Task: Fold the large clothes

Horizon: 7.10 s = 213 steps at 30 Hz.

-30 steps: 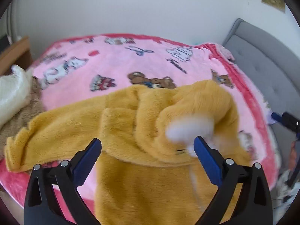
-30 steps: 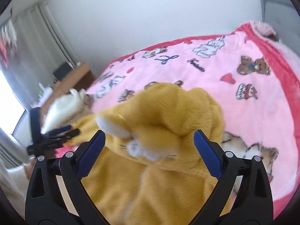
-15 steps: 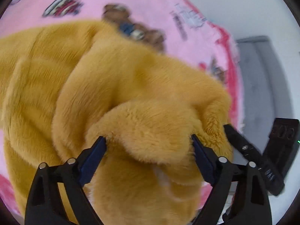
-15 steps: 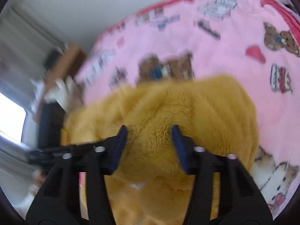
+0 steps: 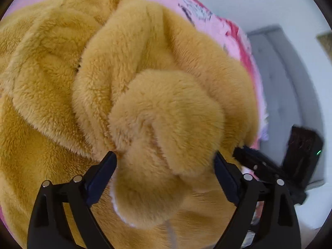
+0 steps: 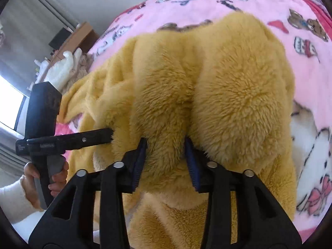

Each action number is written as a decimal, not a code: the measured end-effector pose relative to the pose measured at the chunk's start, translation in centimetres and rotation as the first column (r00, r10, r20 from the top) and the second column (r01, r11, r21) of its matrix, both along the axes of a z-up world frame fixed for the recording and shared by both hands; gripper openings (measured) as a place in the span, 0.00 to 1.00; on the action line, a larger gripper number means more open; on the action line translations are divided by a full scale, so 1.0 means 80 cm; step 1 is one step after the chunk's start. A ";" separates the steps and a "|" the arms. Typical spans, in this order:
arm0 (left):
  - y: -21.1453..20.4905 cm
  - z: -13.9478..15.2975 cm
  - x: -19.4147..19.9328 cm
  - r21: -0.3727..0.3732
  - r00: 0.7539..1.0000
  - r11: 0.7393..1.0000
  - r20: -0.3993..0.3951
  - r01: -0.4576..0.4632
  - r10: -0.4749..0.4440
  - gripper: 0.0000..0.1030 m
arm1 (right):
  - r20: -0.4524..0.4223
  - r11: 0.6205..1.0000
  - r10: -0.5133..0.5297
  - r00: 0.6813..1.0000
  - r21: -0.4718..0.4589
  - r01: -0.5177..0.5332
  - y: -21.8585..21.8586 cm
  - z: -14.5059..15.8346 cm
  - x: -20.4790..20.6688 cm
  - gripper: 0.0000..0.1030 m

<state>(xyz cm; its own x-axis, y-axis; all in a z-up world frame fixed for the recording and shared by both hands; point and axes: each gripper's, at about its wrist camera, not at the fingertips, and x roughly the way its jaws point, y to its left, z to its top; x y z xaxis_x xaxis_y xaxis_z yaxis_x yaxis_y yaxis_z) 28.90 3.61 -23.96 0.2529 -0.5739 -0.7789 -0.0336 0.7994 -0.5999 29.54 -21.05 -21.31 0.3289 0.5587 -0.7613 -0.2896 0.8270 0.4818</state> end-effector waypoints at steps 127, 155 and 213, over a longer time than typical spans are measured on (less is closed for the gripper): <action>0.487 0.021 -0.164 0.263 0.632 0.576 0.255 -0.774 0.732 0.93 | 0.165 0.983 -0.180 0.970 -0.016 0.185 0.122 0.116 0.021 0.87; 0.615 -0.062 -0.118 -0.049 0.497 0.510 0.165 -0.859 0.852 0.25 | 0.057 0.992 0.037 0.998 -0.122 -0.030 0.291 0.095 0.025 0.88; -0.037 0.161 0.036 0.405 0.855 0.913 0.458 0.046 -0.245 0.95 | -0.271 0.914 -0.206 0.940 0.289 0.284 -0.130 0.078 0.104 0.92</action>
